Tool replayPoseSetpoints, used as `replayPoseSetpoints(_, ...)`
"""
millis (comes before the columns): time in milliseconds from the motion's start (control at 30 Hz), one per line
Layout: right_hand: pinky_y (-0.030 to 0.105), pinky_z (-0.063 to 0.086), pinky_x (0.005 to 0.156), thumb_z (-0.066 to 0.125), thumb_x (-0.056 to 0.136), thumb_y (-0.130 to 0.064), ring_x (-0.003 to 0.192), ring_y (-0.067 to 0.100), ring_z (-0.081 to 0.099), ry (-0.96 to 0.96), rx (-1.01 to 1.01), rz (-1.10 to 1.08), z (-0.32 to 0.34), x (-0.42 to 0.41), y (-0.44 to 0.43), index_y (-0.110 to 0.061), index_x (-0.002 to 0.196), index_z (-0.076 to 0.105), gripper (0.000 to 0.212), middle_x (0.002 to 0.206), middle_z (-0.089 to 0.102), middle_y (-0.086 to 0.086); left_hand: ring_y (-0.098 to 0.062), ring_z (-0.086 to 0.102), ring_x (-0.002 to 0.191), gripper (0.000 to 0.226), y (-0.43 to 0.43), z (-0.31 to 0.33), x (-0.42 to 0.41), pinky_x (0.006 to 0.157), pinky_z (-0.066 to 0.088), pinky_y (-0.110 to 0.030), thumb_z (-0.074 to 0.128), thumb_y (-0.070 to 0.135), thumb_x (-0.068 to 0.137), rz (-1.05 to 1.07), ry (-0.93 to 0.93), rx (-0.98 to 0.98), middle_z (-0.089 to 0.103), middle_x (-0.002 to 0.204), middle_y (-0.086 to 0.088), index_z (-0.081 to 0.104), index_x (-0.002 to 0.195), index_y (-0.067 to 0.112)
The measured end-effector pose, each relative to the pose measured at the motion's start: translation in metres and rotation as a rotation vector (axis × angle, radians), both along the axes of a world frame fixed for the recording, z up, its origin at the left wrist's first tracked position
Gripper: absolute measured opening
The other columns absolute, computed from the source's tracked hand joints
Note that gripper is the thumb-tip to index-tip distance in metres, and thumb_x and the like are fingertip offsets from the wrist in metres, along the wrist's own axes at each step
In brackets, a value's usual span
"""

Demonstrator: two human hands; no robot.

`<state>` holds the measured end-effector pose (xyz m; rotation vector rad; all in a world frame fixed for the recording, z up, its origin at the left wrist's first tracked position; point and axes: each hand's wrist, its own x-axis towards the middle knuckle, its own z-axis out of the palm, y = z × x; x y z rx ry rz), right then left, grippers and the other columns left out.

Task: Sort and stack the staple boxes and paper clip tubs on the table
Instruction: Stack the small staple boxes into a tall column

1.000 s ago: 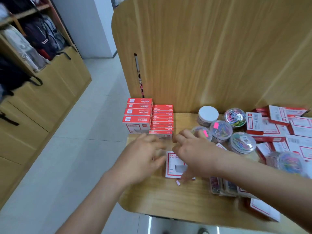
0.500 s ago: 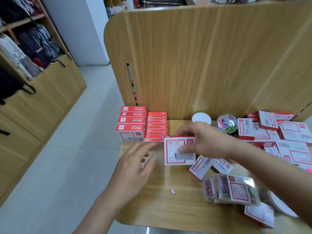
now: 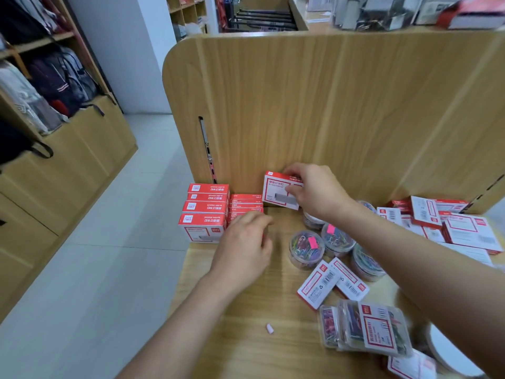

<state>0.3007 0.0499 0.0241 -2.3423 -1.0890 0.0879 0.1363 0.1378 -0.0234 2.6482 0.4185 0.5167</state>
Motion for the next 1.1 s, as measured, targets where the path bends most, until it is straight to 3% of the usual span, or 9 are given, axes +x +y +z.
replayPoseSetpoints(133,0.037,0.049,0.085,0.063,0.086,-0.018,0.101,0.030,0.061,-0.051,-0.079,0.007,-0.009,0.001,-0.008,-0.024,0.109,0.064,0.024,0.104,0.070,0.007,-0.025,0.051,0.098,0.033,-0.006,-0.003,0.011,0.086,0.046,-0.038,0.047,0.025,0.079,-0.035,0.094,0.114,0.064,0.115,0.003,0.065,0.106,0.018)
replayPoseSetpoints(200,0.036,0.048,0.085,0.063,0.086,-0.021,0.103,0.028,0.061,-0.039,-0.096,-0.009,-0.017,0.000,-0.012,-0.026,0.110,0.064,0.025,0.106,0.070,0.004,-0.023,0.045,0.107,0.030,-0.016,0.000,0.018,0.088,0.043,-0.038,0.048,0.033,0.084,-0.053,0.139,0.170,0.060,0.121,0.008,0.063,0.107,0.023)
replayPoseSetpoints(333,0.034,0.049,0.082,0.066,0.083,-0.024,0.097,0.025,0.064,-0.009,-0.009,-0.049,-0.026,0.000,-0.016,-0.029,0.107,0.067,0.024,0.101,0.072,-0.001,-0.018,0.042,0.114,0.029,-0.023,0.001,0.024,0.090,0.039,-0.037,0.047,0.040,0.087,-0.071,0.126,0.183,0.059,0.121,0.012,0.062,0.108,0.025)
replayPoseSetpoints(500,0.039,0.048,0.071,0.069,0.078,-0.014,0.081,0.029,0.059,-0.121,0.103,-0.034,-0.033,-0.004,-0.017,-0.018,0.098,0.061,0.022,0.094,0.058,0.004,-0.023,0.048,0.099,0.041,-0.011,0.000,0.025,0.087,0.046,-0.039,0.035,0.035,0.082,0.009,0.056,0.161,0.064,0.113,0.004,0.066,0.103,0.020)
replayPoseSetpoints(633,0.035,0.041,0.053,0.067,0.080,-0.010,0.071,0.035,0.055,-0.355,0.031,-0.040,-0.035,-0.005,-0.016,-0.007,0.094,0.058,0.017,0.095,0.048,0.013,-0.031,0.045,0.108,0.042,-0.003,0.001,0.027,0.097,0.040,-0.038,0.045,0.027,0.080,0.107,0.089,0.182,0.057,0.127,-0.008,0.063,0.117,0.017)
replayPoseSetpoints(767,0.038,0.041,0.047,0.068,0.077,-0.003,0.061,0.038,0.057,-0.393,-0.068,-0.032,-0.038,-0.001,-0.012,-0.008,0.089,0.053,0.020,0.086,0.048,0.012,-0.037,0.047,0.104,0.045,0.002,0.008,0.040,0.096,0.038,-0.041,0.047,0.022,0.077,0.133,0.050,0.235,0.055,0.126,-0.018,0.062,0.119,0.020)
replayPoseSetpoints(867,0.043,0.046,0.058,0.064,0.084,-0.015,0.074,0.039,0.059,-0.300,-0.061,0.006,-0.034,-0.003,-0.014,-0.009,0.091,0.054,0.014,0.089,0.052,0.011,-0.036,0.044,0.108,0.041,0.001,0.014,0.048,0.094,0.040,-0.042,0.054,0.016,0.077,0.107,0.110,0.272,0.051,0.126,-0.016,0.064,0.117,0.021)
replayPoseSetpoints(933,0.041,0.047,0.068,0.064,0.084,-0.024,0.087,0.035,0.060,-0.267,-0.102,0.036,-0.025,-0.002,-0.020,-0.013,0.099,0.055,0.021,0.095,0.057,0.008,-0.035,0.043,0.110,0.039,0.003,0.015,0.049,0.091,0.042,-0.043,0.055,0.015,0.078,0.105,0.136,0.311,0.050,0.124,-0.015,0.065,0.115,0.020)
replayPoseSetpoints(1100,0.039,0.043,0.084,0.059,0.082,-0.040,0.109,0.023,0.055,-0.293,-0.393,0.046,-0.002,0.017,-0.055,-0.030,0.113,0.054,0.032,0.112,0.063,-0.003,-0.033,0.044,0.115,0.041,0.003,0.016,0.053,0.080,0.044,-0.043,0.061,0.018,0.075,0.064,0.126,0.470,0.051,0.128,-0.010,0.064,0.115,0.026)
